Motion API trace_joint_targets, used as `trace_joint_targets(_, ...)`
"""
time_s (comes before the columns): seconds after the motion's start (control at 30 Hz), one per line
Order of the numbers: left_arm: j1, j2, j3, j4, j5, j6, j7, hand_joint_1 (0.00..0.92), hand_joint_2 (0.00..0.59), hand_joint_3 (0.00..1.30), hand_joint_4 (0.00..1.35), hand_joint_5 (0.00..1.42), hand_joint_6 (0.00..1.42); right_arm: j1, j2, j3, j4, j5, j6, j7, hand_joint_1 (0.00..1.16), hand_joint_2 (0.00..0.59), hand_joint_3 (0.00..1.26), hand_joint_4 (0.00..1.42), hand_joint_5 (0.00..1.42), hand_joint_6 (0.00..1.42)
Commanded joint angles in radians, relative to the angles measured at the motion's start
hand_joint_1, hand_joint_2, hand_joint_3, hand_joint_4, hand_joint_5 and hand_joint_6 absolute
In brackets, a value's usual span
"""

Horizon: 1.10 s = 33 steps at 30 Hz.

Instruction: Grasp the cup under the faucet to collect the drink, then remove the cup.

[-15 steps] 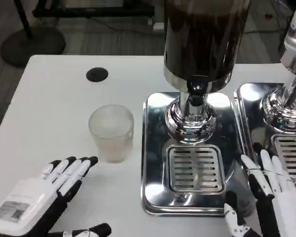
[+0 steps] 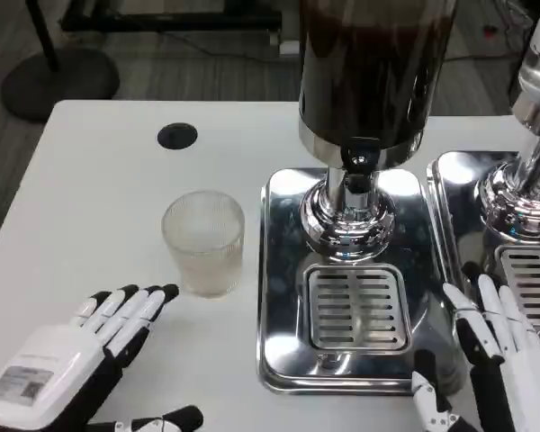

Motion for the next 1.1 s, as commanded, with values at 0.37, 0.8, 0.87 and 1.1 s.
trace_joint_targets(0.37,-0.005,0.011,0.018,0.058,-0.099,-0.065,-0.002,0.0,0.111,0.0,0.0,0.0,0.0,-0.009,0.027,0.008,-0.005,-0.002,0.003,0.013,0.4,0.508,0.19,0.02,0.02,0.1)
trace_joint_targets(0.8,-0.054,-0.005,0.029,0.101,-0.164,-0.062,-0.026,0.0,0.081,0.0,0.0,0.0,0.0,-0.012,0.036,0.007,-0.001,0.002,0.0,0.01,0.4,0.509,0.19,0.03,0.03,0.11)
trace_joint_targets(0.87,-0.071,-0.012,0.028,0.116,-0.17,-0.055,-0.025,0.0,0.049,0.0,0.0,0.0,0.03,-0.009,0.033,0.006,-0.003,0.002,-0.001,0.012,0.4,0.512,0.19,0.03,0.03,0.11)
trace_joint_targets(1.1,-0.166,-0.033,0.021,0.203,-0.188,-0.038,-0.02,0.0,0.034,0.0,0.0,0.0,0.08,-0.009,0.034,0.001,-0.007,0.009,0.0,0.017,0.41,0.516,0.19,0.03,0.03,0.12)
